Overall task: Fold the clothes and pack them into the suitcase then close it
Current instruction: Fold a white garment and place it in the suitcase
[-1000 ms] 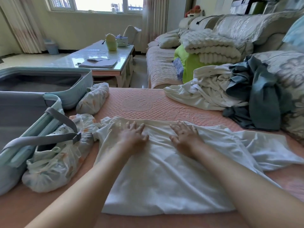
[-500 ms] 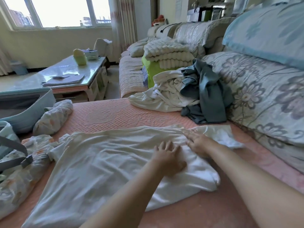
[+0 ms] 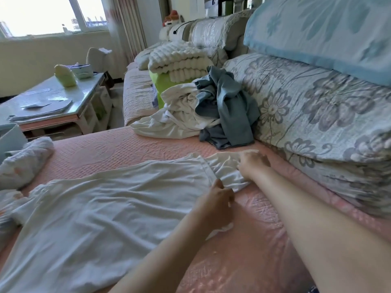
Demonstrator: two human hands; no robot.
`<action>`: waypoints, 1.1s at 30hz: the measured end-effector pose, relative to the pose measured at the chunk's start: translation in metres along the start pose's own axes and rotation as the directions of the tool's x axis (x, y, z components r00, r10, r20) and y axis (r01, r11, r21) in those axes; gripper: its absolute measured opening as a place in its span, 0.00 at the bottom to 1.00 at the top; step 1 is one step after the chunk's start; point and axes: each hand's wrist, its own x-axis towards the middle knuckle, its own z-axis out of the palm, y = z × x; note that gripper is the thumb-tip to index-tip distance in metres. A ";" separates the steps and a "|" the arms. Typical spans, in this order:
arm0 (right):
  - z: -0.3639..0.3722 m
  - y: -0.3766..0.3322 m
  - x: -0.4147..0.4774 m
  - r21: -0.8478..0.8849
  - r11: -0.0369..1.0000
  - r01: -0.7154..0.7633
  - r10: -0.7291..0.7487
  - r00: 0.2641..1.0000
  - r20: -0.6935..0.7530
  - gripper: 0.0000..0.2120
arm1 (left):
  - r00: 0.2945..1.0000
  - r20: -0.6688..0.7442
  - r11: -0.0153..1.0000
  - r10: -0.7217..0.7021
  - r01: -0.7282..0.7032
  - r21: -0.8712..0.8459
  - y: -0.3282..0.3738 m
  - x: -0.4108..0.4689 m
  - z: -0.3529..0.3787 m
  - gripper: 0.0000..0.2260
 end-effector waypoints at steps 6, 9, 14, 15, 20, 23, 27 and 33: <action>-0.025 -0.024 -0.011 0.138 0.990 -0.032 0.030 0.999 0.014 0.18 | 0.976 -0.192 0.984 -0.101 0.070 -0.162 -0.019 -0.016 -0.024 0.12; -0.043 -0.056 -0.019 0.369 0.929 0.013 0.002 0.999 -0.041 0.19 | 0.927 -0.315 0.950 -0.202 0.107 -0.294 -0.034 -0.032 -0.045 0.13; -0.075 -0.144 -0.044 0.619 0.766 0.172 -0.121 0.985 -0.124 0.16 | 0.812 -0.319 0.815 -0.488 0.294 -0.499 -0.079 -0.080 -0.080 0.17; -0.081 -0.162 -0.052 0.657 0.724 0.210 -0.156 0.978 -0.140 0.15 | 0.797 -0.313 0.791 -0.516 0.304 -0.531 -0.089 -0.095 -0.086 0.16; -0.086 -0.249 -0.095 0.947 0.290 0.137 -0.415 0.910 -0.005 0.11 | 0.794 -0.132 0.755 -0.593 0.491 -0.435 -0.146 -0.168 -0.107 0.14; -0.077 -0.273 -0.101 0.916 0.315 0.248 -0.509 0.859 -0.057 0.19 | 0.814 0.070 0.725 -0.576 0.549 -0.416 -0.174 -0.198 -0.108 0.07; -0.059 -0.259 -0.102 0.703 0.592 0.394 -0.460 0.882 -0.107 0.16 | 0.785 -0.147 0.778 -0.602 0.536 -0.326 -0.195 -0.195 -0.112 0.08; -0.030 -0.234 -0.097 0.438 0.805 0.400 -0.454 0.891 0.022 0.19 | 0.872 -0.395 0.940 -0.288 0.336 0.058 -0.207 -0.153 -0.115 0.21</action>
